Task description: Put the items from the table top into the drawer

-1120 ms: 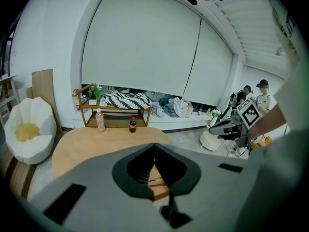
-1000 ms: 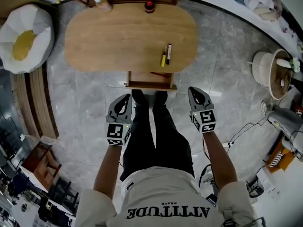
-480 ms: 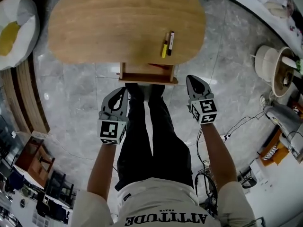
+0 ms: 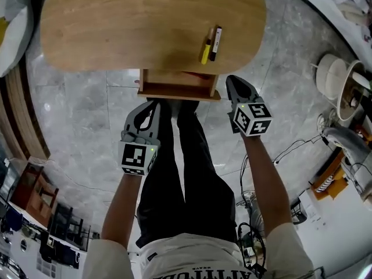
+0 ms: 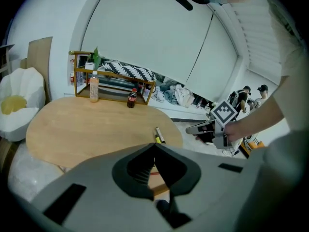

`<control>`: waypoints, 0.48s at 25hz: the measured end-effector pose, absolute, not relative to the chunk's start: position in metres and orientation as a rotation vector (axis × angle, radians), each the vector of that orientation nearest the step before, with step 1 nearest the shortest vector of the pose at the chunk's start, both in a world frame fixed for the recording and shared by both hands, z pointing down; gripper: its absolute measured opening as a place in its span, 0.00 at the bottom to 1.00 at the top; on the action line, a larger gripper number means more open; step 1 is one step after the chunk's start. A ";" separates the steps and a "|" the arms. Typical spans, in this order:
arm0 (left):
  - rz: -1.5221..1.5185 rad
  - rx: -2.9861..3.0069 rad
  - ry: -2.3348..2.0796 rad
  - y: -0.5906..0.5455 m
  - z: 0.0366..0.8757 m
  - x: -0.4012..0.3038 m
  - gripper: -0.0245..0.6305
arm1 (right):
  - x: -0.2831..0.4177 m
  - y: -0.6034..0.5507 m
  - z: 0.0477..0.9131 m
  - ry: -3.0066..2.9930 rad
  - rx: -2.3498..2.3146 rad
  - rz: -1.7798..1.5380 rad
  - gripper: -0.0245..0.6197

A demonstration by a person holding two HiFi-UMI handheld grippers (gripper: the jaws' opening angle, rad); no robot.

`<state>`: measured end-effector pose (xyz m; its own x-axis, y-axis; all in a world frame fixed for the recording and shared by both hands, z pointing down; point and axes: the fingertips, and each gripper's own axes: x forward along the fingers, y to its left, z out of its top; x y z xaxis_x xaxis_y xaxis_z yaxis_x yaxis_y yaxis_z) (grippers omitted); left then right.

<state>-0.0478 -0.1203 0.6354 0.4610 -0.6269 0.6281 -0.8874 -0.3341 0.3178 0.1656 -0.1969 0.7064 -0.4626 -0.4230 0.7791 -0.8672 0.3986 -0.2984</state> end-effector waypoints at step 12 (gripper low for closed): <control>0.511 2.034 -1.228 -0.107 0.694 -0.048 0.07 | 0.158 -0.217 0.789 -1.954 1.119 0.998 0.16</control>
<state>-0.0485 -0.1073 0.6940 0.4734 -0.6063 0.6390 -0.8806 -0.3088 0.3594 0.1577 -0.2168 0.7892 -0.4117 -0.3866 0.8253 -0.8952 0.3409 -0.2869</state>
